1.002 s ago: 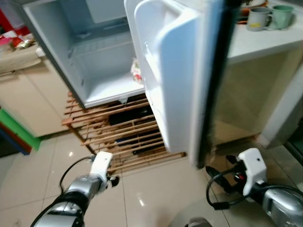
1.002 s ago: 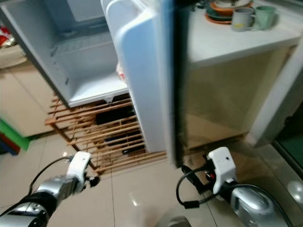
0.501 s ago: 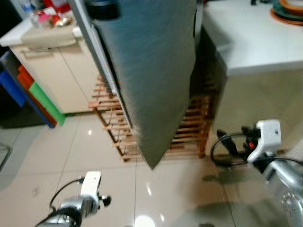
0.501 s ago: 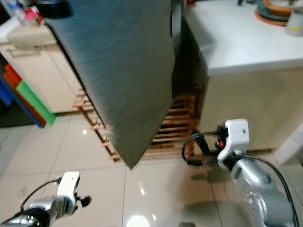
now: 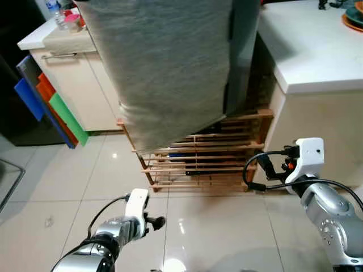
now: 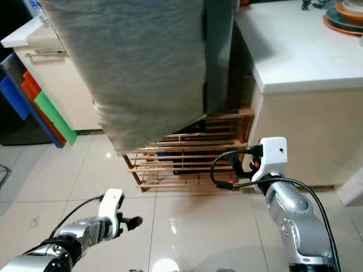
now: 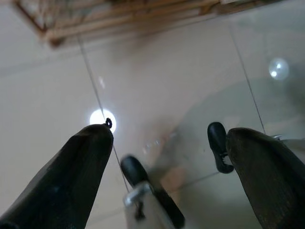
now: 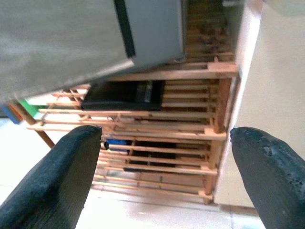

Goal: Restocking fridge

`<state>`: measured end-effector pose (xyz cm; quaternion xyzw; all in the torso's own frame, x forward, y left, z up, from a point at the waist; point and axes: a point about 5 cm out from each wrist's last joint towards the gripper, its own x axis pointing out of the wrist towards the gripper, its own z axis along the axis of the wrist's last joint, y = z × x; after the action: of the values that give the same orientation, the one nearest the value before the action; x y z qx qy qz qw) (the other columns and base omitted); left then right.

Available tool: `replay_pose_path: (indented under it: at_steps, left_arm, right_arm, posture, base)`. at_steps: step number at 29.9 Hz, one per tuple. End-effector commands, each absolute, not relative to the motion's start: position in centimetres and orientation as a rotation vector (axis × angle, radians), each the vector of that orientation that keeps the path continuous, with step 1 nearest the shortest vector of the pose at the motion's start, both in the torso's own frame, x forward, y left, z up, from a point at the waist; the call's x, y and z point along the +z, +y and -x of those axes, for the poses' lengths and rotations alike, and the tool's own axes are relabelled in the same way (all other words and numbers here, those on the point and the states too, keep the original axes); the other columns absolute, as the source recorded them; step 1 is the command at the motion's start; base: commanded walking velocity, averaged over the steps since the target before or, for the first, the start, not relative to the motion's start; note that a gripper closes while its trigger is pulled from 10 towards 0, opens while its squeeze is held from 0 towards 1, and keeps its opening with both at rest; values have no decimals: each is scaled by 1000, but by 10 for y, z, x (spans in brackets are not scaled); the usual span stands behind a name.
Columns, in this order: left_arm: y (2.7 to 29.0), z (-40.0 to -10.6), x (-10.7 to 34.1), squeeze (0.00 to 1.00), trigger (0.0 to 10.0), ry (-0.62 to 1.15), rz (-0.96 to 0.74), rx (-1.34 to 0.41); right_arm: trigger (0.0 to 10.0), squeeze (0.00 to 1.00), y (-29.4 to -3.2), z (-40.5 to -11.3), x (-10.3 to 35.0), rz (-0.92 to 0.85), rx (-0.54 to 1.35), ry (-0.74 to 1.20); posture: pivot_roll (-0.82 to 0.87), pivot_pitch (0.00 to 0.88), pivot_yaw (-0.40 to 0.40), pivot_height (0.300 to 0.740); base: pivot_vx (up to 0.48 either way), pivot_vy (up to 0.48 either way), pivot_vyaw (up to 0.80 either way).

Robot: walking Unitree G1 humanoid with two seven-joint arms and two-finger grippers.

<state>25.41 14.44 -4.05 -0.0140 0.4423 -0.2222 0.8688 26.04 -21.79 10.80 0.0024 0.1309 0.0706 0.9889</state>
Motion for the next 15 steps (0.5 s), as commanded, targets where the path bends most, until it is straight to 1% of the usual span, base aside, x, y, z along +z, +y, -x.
replay_pose_path:
  at_steps: [1,2,3,5,7,8,9,10,12,15]
  left_arm:
    - [136,-288,-11,0,10000,754,-44,-499]
    - [136,-288,-11,0,10000,754,-44,-499]
    - [121,-322,32,0,10000,518,-72,-493]
    - [114,-341,69,0,10000,332,-74,-461]
    - [112,-352,100,0,10000,173,-58,-401]
    - [112,-352,100,0,10000,173,-58,-401]
    - [110,-354,118,0,10000,90,-34,-381]
    - [110,-354,118,0,10000,90,-34,-381]
    - [114,-356,137,0,10000,-13,-37,-331]
    - [117,-354,148,0,10000,-70,-64,-310]
  right_arm:
    - [10000,20,-207,-266,110,-2,159,229]
    - [10000,20,-207,-266,110,-2,159,229]
    - [10000,55,-200,-269,113,19,162,201]
    - [10000,67,-191,-272,113,42,175,186]
    - [10000,86,-183,-275,115,54,180,162]
    - [10000,86,-183,-275,115,54,180,162]
    - [10000,90,-179,-277,118,67,163,127]
    - [10000,90,-179,-277,118,67,163,127]
    - [10000,39,-177,-279,117,58,117,105]
    - [10000,31,-174,-280,117,55,111,90]
  posture:
    - [-162,0,144,740]
    - [-162,0,144,740]
    - [-167,0,148,740]
    - [-167,0,147,740]
    - [-163,0,144,740]
    - [-163,0,144,740]
    - [-159,0,142,740]
    - [-159,0,142,740]
    - [-153,0,139,740]
    - [-150,0,138,740]
  base:
    - [0,0,0]
    - [0,0,0]
    - [0,0,663]
    - [0,0,638]
    - [0,0,541]
    - [0,0,525]
    - [0,0,475]
    - [0,0,475]
    - [137,0,206]
    - [300,355,0]
